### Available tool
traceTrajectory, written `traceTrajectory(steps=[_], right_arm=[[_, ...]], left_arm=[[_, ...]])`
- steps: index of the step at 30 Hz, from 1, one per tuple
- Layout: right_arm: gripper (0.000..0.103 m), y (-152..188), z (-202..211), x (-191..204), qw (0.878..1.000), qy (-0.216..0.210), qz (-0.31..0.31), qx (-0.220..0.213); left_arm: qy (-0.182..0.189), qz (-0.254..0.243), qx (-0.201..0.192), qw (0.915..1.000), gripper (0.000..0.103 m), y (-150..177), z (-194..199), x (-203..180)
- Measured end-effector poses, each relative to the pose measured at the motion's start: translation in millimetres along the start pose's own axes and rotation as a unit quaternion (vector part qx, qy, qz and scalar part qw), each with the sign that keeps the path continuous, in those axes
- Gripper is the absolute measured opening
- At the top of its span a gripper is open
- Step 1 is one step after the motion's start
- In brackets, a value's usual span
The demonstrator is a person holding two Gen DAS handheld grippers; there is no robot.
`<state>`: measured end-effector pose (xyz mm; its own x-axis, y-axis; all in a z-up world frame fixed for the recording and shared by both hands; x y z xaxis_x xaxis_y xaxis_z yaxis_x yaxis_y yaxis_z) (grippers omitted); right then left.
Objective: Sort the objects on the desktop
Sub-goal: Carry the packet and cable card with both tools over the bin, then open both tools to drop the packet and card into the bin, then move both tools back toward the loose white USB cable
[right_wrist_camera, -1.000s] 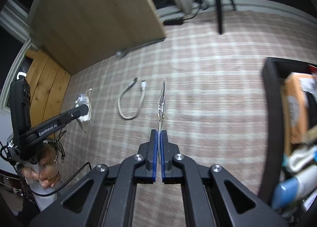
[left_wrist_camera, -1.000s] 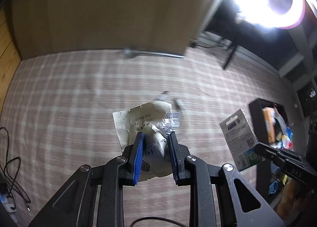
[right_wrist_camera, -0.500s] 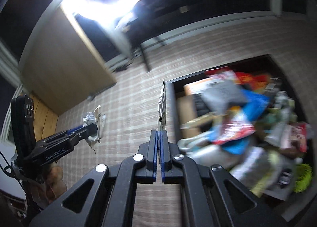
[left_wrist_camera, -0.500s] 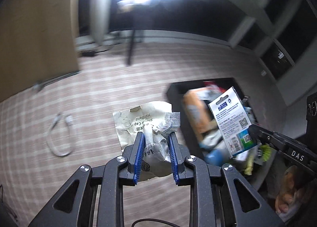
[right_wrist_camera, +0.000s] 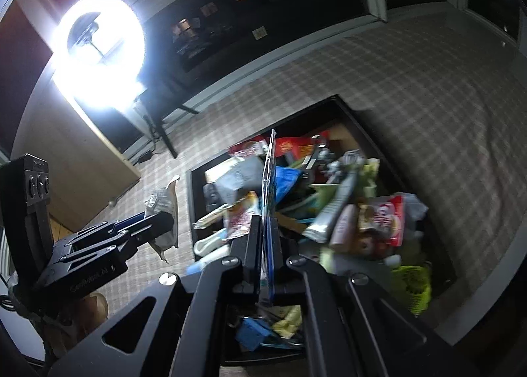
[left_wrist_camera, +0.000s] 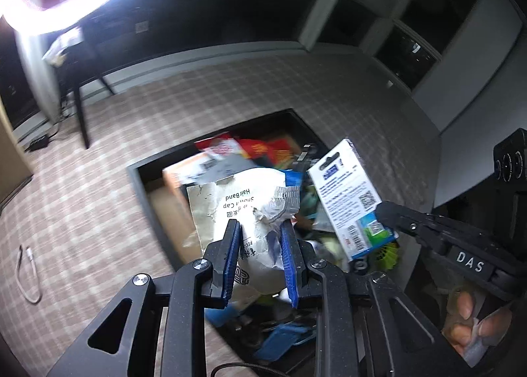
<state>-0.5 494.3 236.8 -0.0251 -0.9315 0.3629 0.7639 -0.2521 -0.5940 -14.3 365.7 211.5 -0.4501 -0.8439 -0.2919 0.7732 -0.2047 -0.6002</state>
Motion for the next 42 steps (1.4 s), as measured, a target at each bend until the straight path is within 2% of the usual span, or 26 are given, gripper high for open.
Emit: traceTrajectory(steps=[4, 6, 7, 8, 10, 16, 22, 26, 32, 42], right_arm=[[0.003, -2, 4, -14, 1.0, 0.008, -0.004, 0.0], [0.007, -3, 4, -19, 1.0, 0.002, -0.009, 0.004], [0.01, -4, 3, -21, 1.0, 0.0, -0.014, 0.006], [0.02, -4, 3, -24, 1.0, 0.002, -0.021, 0.009], [0.032, -6, 4, -30, 1.0, 0.008, -0.027, 0.005], [0.033, -4, 2, -28, 1.0, 0.007, -0.02, 0.009], [0.033, 2, -5, -8, 1.0, -0.005, -0.006, 0.015], [0.034, 7, -17, 18, 0.999, -0.021, 0.013, 0.026], [0.034, 19, -44, 74, 0.996, -0.052, 0.046, 0.052], [0.034, 73, -117, 199, 0.979, -0.1, 0.12, 0.128]], left_arm=[[0.011, -0.017, 0.005, 0.9998, 0.025, -3, -10, -28], [0.021, -0.017, 0.014, 0.9995, 0.033, -4, -16, -37], [0.022, -0.013, 0.022, 0.9994, 0.049, -3, -18, -40], [0.021, -0.007, 0.022, 0.9995, 0.061, -4, -19, -40], [0.018, -0.004, 0.011, 0.9998, 0.061, -6, -17, -38], [-0.001, 0.0, 0.002, 1.0, 0.059, -8, -6, -26], [-0.027, 0.019, 0.001, 0.9994, 0.059, -1, 1, 7], [-0.054, 0.035, 0.001, 0.9979, 0.059, 11, 12, 43], [-0.106, 0.087, -0.003, 0.9906, 0.057, 33, 36, 125], [-0.198, 0.172, 0.004, 0.965, 0.055, 95, 89, 277]])
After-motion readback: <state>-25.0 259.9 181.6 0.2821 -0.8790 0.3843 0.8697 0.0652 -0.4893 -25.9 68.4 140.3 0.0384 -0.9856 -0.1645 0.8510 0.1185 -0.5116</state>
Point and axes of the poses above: each gripper's, at about its wrist camera, not at the fingertips, and z roughly against the way its jaws point, x to its left, y to its underside, the point moved 8 cm from there along -z, roughly the way its jaws point, and after that the axes turned 8 degrees about -x, right-handed, at the moved point
